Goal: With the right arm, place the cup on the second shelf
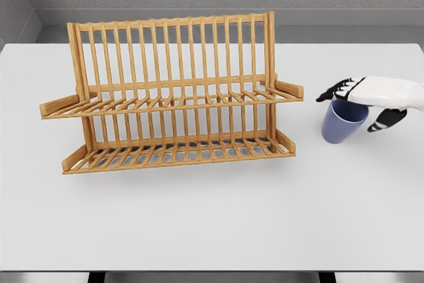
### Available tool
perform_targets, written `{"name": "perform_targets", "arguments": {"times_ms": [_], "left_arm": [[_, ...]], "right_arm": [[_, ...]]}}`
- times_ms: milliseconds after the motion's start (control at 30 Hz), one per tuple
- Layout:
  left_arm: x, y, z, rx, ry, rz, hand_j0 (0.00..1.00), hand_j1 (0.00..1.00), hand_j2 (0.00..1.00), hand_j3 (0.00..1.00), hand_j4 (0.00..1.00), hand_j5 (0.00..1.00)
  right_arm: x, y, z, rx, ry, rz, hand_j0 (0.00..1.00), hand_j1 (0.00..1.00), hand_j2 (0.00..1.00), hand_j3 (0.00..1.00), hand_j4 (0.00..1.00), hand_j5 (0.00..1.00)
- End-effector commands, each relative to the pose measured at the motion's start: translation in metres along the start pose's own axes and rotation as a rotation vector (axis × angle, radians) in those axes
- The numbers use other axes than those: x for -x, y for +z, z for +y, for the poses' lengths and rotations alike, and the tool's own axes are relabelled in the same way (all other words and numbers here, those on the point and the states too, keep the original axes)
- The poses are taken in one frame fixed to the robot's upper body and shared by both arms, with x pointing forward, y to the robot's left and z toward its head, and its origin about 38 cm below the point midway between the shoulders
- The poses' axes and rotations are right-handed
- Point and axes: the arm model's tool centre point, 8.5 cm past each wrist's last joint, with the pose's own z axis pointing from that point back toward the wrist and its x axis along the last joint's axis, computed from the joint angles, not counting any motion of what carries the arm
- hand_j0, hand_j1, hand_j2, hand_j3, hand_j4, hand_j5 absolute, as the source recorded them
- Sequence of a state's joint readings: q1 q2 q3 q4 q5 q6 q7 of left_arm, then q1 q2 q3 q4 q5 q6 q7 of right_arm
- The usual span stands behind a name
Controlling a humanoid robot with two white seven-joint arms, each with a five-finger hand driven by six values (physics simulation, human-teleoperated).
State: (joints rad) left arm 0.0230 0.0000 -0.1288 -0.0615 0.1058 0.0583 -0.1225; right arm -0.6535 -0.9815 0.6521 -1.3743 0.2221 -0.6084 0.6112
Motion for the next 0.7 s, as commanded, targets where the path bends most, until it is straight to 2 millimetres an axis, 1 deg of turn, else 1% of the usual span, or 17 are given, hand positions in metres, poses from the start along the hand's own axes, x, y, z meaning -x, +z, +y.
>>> {"name": "perform_targets", "arguments": {"times_ms": [0, 67, 567, 667], "left_arm": [[0.0001, 0.0, 0.0, 0.0, 0.0, 0.0, 1.0, 1.0, 1.0, 1.0, 1.0, 1.0], [0.0001, 0.0, 0.0, 0.0, 0.0, 0.0, 1.0, 1.0, 1.0, 1.0, 1.0, 1.0], [0.0001, 0.0, 0.0, 0.0, 0.0, 0.0, 1.0, 1.0, 1.0, 1.0, 1.0, 1.0], [0.0001, 0.0, 0.0, 0.0, 0.0, 0.0, 1.0, 1.0, 1.0, 1.0, 1.0, 1.0]], "right_arm": [[0.0039, -0.0004, 0.0042, -0.006, -0.017, 0.009, 1.0, 1.0, 1.0, 1.0, 1.0, 1.0], [0.0017, -0.0054, 0.0034, 0.001, -0.019, -0.002, 1.0, 1.0, 1.0, 1.0, 1.0, 1.0], [-0.0002, -0.0087, 0.0, 0.008, -0.014, -0.009, 1.0, 1.0, 1.0, 1.0, 1.0, 1.0], [-0.0005, -0.0092, -0.0001, 0.01, -0.016, -0.01, 0.83, 0.83, 0.83, 0.83, 0.83, 0.83]]}}
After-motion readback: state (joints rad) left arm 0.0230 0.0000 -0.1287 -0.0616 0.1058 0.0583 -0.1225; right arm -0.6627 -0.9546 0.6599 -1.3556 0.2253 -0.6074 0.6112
